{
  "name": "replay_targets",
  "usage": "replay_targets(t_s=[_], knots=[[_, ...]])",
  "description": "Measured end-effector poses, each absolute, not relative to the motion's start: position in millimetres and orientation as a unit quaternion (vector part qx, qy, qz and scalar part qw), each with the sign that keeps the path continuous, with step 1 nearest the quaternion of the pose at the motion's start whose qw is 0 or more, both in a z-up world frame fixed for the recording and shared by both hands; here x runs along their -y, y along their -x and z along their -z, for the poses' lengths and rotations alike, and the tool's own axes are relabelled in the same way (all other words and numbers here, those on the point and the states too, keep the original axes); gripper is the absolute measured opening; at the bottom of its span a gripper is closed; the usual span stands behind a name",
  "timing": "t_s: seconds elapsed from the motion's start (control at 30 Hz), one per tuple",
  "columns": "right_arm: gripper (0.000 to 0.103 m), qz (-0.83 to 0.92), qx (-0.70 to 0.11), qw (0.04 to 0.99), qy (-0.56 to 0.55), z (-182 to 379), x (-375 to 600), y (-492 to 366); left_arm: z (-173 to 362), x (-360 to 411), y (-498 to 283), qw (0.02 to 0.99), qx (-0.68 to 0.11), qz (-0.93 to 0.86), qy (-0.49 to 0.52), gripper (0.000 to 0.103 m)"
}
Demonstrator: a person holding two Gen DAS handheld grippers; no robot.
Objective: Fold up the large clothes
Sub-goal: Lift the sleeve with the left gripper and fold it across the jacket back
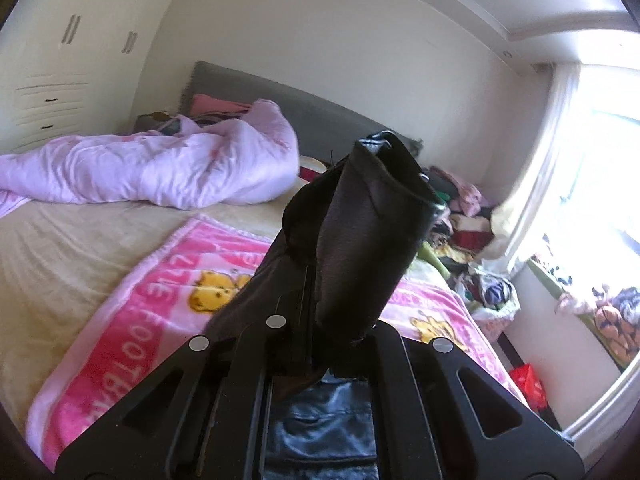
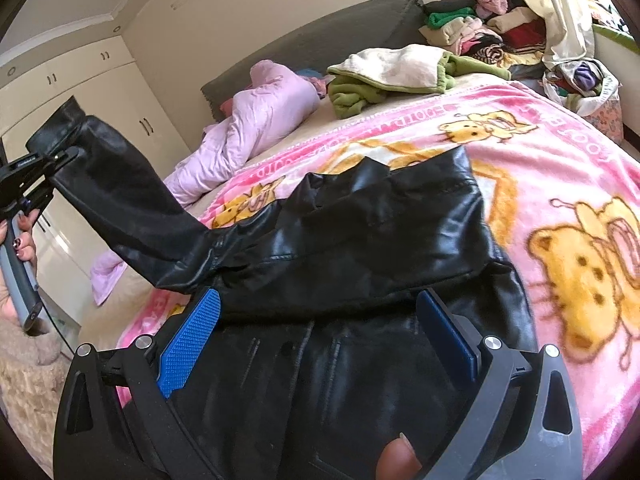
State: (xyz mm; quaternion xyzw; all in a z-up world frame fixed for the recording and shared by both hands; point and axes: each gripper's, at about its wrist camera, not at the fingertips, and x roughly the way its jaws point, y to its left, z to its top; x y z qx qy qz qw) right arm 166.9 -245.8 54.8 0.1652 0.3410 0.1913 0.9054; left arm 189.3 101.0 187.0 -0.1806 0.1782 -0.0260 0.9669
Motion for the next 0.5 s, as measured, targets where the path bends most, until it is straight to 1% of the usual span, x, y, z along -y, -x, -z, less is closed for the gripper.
replay_targets(t_s=[0.5], knots=[[0.098, -0.161, -0.329, 0.910, -0.193, -54.4, 291.7, -147.0, -154.5, -0.9, -201.6, 0.962, -0.213, 0.106, 0.136, 0.000]])
